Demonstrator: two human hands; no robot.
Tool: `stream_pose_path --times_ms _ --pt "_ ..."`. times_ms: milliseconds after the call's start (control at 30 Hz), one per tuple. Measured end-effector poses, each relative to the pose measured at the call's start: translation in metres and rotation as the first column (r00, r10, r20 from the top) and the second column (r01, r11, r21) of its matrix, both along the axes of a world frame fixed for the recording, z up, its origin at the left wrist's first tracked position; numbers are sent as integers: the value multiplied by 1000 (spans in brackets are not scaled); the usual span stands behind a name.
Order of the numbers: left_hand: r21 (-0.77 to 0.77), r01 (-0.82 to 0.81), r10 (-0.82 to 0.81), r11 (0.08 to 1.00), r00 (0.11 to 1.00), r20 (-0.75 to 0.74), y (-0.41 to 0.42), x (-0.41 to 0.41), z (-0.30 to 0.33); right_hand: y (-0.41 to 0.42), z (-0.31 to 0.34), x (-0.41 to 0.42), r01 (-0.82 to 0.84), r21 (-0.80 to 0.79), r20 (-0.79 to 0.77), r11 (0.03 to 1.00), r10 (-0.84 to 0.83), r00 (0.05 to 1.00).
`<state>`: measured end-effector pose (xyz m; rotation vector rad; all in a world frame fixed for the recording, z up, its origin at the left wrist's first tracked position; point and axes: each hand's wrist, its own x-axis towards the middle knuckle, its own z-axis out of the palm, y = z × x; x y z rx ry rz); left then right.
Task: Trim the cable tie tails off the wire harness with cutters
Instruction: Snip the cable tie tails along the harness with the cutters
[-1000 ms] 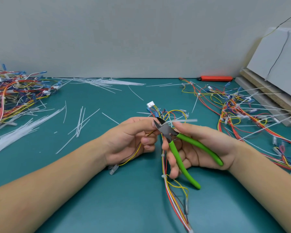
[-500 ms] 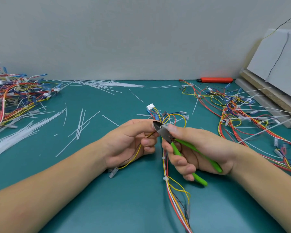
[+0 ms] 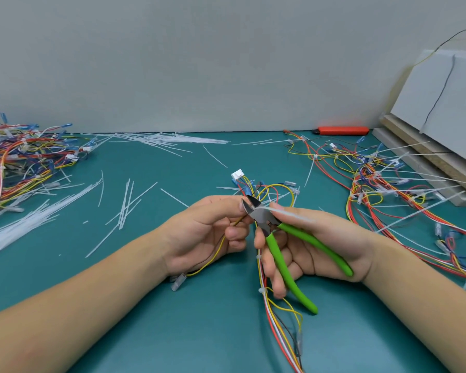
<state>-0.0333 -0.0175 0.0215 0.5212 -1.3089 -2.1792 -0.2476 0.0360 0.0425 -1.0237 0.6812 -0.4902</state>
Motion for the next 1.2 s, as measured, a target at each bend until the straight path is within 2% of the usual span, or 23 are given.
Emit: stream_pose_path --times_ms 300,433,800,1200 --pt "-14 21 -21 1000 1000 -13 0 0 1 1 0 3 34 -9 -19 999 -34 999" --pt "-45 75 -76 996 997 -19 0 1 1 6 6 8 -3 -70 -85 998 -3 996" --pt "-16 24 -25 1000 999 -21 2 -1 1 1 -1 0 -14 20 16 1000 14 1000" --pt "-30 46 -47 999 998 -34 0 0 -1 -2 -4 4 1 -16 -26 1000 -1 1000"
